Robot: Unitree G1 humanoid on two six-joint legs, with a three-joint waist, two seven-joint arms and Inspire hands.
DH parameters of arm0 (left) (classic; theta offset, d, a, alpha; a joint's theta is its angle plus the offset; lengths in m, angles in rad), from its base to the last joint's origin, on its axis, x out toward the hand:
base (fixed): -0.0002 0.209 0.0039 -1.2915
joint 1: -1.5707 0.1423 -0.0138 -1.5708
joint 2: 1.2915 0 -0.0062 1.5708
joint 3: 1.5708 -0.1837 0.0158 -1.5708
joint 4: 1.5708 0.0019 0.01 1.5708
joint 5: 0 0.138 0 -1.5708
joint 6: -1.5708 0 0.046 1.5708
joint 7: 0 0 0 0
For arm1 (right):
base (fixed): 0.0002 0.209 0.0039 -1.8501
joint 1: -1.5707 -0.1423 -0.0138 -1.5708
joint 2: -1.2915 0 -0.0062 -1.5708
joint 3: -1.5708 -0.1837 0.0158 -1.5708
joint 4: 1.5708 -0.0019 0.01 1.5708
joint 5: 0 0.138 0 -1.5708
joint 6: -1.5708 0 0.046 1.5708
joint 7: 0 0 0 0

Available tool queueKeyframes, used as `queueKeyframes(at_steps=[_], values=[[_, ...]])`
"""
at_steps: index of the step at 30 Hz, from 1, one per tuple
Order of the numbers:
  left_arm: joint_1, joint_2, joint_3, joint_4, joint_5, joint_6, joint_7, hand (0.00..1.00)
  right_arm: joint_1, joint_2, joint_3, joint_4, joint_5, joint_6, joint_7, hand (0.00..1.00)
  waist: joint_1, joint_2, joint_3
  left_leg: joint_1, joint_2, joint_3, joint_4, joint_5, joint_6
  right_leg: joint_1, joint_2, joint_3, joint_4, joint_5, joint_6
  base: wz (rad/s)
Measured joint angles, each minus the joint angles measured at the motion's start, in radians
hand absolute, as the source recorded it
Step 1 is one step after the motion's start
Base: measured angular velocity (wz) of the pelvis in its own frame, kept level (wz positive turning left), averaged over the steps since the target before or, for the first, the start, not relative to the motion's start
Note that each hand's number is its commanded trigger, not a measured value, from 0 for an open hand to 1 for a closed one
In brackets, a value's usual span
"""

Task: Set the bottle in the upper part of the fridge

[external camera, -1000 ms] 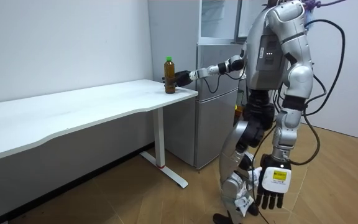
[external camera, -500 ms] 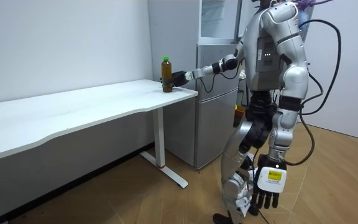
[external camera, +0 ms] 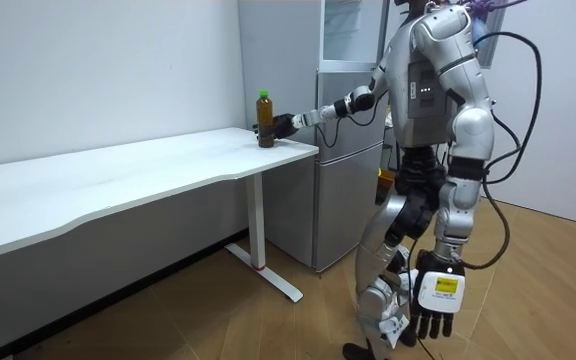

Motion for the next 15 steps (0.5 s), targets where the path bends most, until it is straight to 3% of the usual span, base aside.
queueKeyframes(at_steps=[1, 2, 4, 12, 15], values=[[0.000, 0.002, 0.000, 0.000, 0.000, 0.000, 0.000, 0.00, 0.000, 0.000, 0.000, 0.000, 0.000, 0.000, 0.001, 0.08, 0.000, -0.002, -0.0001, -0.002, 0.000, 0.000, 0.001, 0.000, 0.000, -0.001, 0.000, 0.000, 0.001, 0.000, 0.000, 0.00], [0.000, 0.003, 0.000, 0.000, 0.000, 0.000, 0.000, 0.00, 0.000, 0.000, 0.000, 0.001, 0.000, 0.000, 0.001, 0.61, 0.000, -0.002, -0.0002, -0.004, 0.000, 0.000, 0.003, 0.000, 0.000, -0.003, 0.000, 0.000, 0.002, 0.000, 0.000, 0.00], [0.000, 0.005, -0.009, 0.000, -0.001, -0.006, 0.000, 0.00, -0.005, -0.002, 0.000, 0.002, 0.000, 0.000, 0.003, 1.00, 0.000, -0.001, -0.0003, -0.013, 0.000, 0.000, 0.011, -0.001, 0.001, -0.013, 0.000, 0.001, 0.011, 0.000, 0.000, 0.00], [0.006, 0.006, -0.018, 0.012, -0.001, -0.004, 0.000, 0.00, -0.020, -0.004, 0.011, 0.029, 0.000, -0.001, 0.029, 1.00, 0.013, 0.002, 0.0008, -0.011, 0.005, 0.003, 0.015, -0.001, 0.001, -0.014, 0.001, 0.007, 0.013, 0.003, -0.005, -0.02], [0.005, 0.006, -0.018, 0.012, -0.001, -0.004, 0.000, 0.00, -0.020, -0.022, 0.029, 0.032, 0.009, 0.000, 0.034, 1.00, 0.025, 0.004, 0.0018, -0.011, 0.007, 0.003, 0.016, -0.001, 0.000, -0.014, 0.001, 0.008, 0.013, 0.004, -0.006, -0.01]])
